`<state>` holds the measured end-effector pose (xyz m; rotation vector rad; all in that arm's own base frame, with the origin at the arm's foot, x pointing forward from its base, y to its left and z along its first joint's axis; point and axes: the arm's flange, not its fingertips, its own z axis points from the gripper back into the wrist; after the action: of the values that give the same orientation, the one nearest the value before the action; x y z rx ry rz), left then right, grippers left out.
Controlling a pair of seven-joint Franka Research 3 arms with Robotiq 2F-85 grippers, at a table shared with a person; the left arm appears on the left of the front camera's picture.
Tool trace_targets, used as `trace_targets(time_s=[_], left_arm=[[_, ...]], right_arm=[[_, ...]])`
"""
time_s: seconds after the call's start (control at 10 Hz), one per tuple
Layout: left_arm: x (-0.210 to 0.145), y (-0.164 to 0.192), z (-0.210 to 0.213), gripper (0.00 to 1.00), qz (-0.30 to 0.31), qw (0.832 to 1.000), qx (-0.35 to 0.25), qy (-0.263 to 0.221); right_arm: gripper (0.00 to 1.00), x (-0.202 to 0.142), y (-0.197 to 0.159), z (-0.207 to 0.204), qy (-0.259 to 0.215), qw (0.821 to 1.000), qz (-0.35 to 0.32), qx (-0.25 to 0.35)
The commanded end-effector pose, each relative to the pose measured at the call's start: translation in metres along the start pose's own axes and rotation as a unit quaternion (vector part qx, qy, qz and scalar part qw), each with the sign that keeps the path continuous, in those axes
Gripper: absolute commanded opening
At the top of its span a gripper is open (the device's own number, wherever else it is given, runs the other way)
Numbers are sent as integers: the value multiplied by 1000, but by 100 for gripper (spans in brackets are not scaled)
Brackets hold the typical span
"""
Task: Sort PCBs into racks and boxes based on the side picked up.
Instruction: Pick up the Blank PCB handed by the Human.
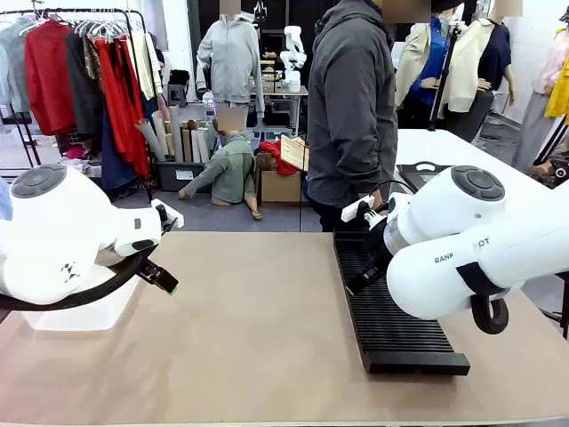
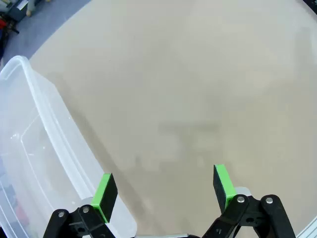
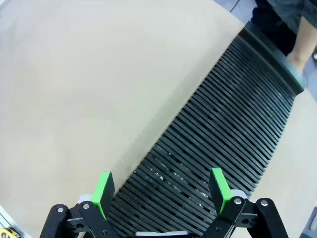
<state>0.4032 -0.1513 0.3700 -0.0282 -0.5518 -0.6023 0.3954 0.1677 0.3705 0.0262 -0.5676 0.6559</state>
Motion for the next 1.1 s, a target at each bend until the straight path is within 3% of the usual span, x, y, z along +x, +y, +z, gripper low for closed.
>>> trace_targets(time_s=[0.0,1.0], left_arm=[[0,0,0,100,0,1000,0,0],[0,0,0,100,0,1000,0,0]], right_arm=[[100,0,0,0,0,1000,0,0],[100,0,0,0,0,1000,0,0]])
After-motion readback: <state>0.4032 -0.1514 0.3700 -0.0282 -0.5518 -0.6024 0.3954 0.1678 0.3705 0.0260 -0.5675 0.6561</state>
